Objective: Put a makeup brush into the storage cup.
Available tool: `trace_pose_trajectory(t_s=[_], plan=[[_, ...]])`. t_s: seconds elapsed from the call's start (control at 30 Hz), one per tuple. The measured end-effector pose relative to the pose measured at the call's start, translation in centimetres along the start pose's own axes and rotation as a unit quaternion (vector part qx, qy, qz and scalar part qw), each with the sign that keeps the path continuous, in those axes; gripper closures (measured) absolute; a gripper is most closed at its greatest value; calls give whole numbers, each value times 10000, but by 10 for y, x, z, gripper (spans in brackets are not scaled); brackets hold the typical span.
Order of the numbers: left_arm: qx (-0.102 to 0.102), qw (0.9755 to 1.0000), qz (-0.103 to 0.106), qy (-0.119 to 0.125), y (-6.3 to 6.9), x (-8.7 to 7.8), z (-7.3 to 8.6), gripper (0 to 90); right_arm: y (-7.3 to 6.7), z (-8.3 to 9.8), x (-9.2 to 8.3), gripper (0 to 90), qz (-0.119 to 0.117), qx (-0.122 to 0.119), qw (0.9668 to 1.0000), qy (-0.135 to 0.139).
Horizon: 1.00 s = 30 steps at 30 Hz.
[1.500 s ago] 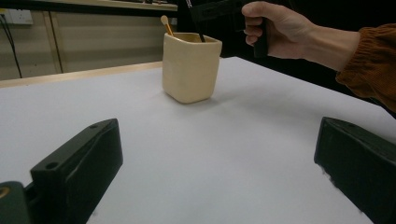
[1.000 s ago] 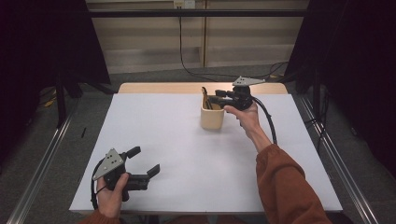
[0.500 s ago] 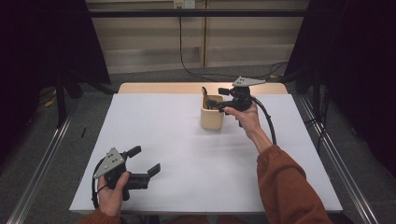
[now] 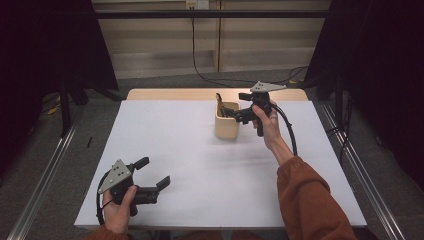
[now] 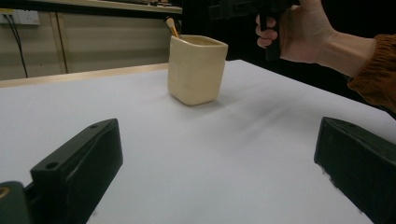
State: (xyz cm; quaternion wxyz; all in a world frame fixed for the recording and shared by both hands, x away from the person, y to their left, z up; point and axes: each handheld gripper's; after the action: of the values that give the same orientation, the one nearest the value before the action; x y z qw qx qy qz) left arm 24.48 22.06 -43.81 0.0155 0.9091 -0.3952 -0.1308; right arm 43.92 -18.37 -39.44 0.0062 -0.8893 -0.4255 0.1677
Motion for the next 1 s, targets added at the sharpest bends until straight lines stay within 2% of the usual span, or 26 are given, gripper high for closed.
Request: trace_pose_trajectory(t_s=[0.17, 0.27, 0.37, 0.53, 0.7, 0.83, 1.0], plan=[[-20, 10000, -45, 14, 0, -2, 0, 12, -5, 0, -9, 12, 157, -102, 9998, -17], [-42, 10000, -57, 13, 0, -2, 1, 12, -5, 1, -16, 2, 150, -75, 9999, -19], [-43, 10000, -51, 21, 0, -2, 0, 12, -5, 2, -24, 3, 386, -159, 9991, 84], [-39, 10000, -40, 17, 0, -1, 0, 12, -9, 5, -34, 4, 487, -246, 9985, 70], [-18, 10000, -4, -3, 0, 0, 0, 12, -11, 10, -44, 11, 581, -202, 9981, 75], [-10, 10000, -10, 5, 0, 0, 0, 12, -10, 15, -53, 21, 768, -108, 9970, 18], [-9, 10000, -7, 4, 0, -1, 0, 12, -13, 20, -67, 17, 751, -141, 9971, 41]])
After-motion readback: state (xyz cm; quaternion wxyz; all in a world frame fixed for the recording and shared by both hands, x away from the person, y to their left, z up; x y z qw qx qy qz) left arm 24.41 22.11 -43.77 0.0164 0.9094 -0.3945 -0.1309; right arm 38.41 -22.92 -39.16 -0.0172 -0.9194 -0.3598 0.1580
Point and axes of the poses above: each handheld gripper's, and its own axes: x roughly forward along the jaws, z roughly out of its underside, y roughly to its right, and after that the axes turned 2 degrees about -z, right-handed
